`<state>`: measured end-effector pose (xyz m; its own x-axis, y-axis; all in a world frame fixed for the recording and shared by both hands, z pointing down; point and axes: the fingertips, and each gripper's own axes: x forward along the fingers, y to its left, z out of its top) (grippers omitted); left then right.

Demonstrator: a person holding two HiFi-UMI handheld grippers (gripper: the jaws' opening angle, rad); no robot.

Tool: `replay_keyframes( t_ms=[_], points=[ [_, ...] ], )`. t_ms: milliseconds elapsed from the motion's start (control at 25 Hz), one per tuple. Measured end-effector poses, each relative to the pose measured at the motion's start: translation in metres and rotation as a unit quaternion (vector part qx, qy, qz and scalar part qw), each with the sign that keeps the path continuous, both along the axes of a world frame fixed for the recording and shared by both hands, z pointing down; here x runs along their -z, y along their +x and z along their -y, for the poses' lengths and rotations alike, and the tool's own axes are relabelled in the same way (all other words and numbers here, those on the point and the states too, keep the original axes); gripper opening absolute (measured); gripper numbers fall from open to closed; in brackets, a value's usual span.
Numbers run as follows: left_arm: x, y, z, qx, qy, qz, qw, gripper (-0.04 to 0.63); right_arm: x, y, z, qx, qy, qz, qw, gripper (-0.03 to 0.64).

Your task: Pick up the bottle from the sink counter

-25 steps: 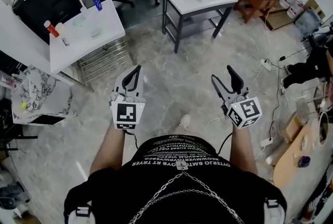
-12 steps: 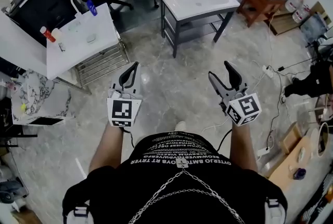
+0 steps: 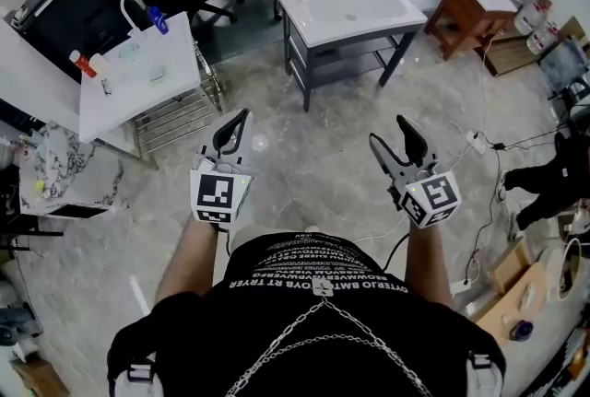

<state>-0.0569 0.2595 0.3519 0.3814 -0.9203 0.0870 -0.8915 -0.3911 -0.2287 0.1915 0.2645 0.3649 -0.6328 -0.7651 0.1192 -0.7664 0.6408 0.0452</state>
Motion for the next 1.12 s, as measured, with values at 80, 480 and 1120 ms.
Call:
replay_keyframes(
  t_ms=[80, 480, 1120],
  points=[
    [-0.004, 0.003, 0.003, 0.003, -0.005, 0.001, 1.0000, 0.005, -0.001, 0.006, 0.005, -0.001, 0.000, 0.002, 1.000, 0.264],
    [-0.016, 0.010, 0.017, 0.005, -0.016, 0.007, 0.9998, 0.005, -0.006, 0.019, 0.027, -0.004, -0.001, 0.015, 1.000, 0.263],
    [-0.023, 0.004, 0.141, -0.022, -0.024, 0.007, 0.9995, 0.006, -0.009, -0.013, 0.132, 0.002, -0.009, 0.010, 1.000, 0.264]
  ],
)
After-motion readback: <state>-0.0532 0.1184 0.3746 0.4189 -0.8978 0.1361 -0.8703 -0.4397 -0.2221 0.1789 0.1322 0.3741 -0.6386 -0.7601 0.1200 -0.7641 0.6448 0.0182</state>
